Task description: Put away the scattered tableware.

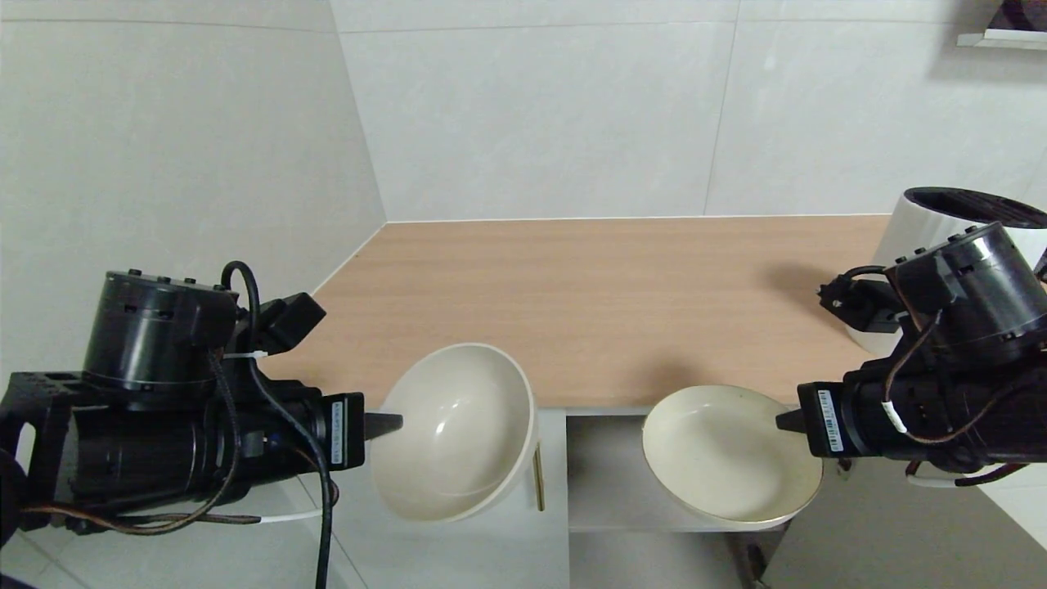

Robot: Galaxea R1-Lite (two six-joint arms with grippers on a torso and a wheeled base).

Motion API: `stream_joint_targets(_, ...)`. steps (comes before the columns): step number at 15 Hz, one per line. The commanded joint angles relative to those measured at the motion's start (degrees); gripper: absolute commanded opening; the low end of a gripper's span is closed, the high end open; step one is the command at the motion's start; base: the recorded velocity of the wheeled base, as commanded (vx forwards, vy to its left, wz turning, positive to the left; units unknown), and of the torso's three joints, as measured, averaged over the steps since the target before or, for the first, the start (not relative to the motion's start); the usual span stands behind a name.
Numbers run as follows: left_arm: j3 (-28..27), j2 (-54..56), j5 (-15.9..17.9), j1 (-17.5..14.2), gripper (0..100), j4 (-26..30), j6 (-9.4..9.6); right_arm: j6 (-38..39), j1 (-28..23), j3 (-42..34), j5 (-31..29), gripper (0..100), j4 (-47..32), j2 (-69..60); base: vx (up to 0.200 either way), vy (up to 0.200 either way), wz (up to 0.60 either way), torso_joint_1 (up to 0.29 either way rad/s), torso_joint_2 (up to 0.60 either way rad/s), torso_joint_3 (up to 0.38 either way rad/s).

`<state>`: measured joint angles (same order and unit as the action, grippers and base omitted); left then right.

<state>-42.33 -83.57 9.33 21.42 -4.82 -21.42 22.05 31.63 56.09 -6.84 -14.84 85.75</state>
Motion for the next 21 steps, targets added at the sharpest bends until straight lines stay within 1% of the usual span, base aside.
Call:
stream_joint_targets(1,0.14,-0.02,-0.01,0.03,0,-0.02,-0.03,0.01,0.01,-0.01,-0.02,0,-0.02,0.30,0.000,0.000,0.00,-0.159,0.39,0.207)
stream_joint_targets(14,0.14,-0.46,-0.01,-0.06,0,-0.11,-0.03,0.01,0.88,-0.45,-0.19,0,0.25,1.61,0.000,0.000,0.00,-0.175,0.47,0.287)
stream_joint_targets(18,0.14,-0.54,-0.01,-0.06,0,-0.11,-0.03,0.01,0.88,-0.45,-0.28,0,0.42,1.97,0.000,0.000,0.00,-0.112,0.45,0.322)
stream_joint_targets(21,0.14,-0.54,-0.01,-0.06,0,-0.11,-0.03,0.01,0.88,-0.45,-0.19,0,0.33,2.32,0.000,0.000,0.00,-0.035,0.16,0.110)
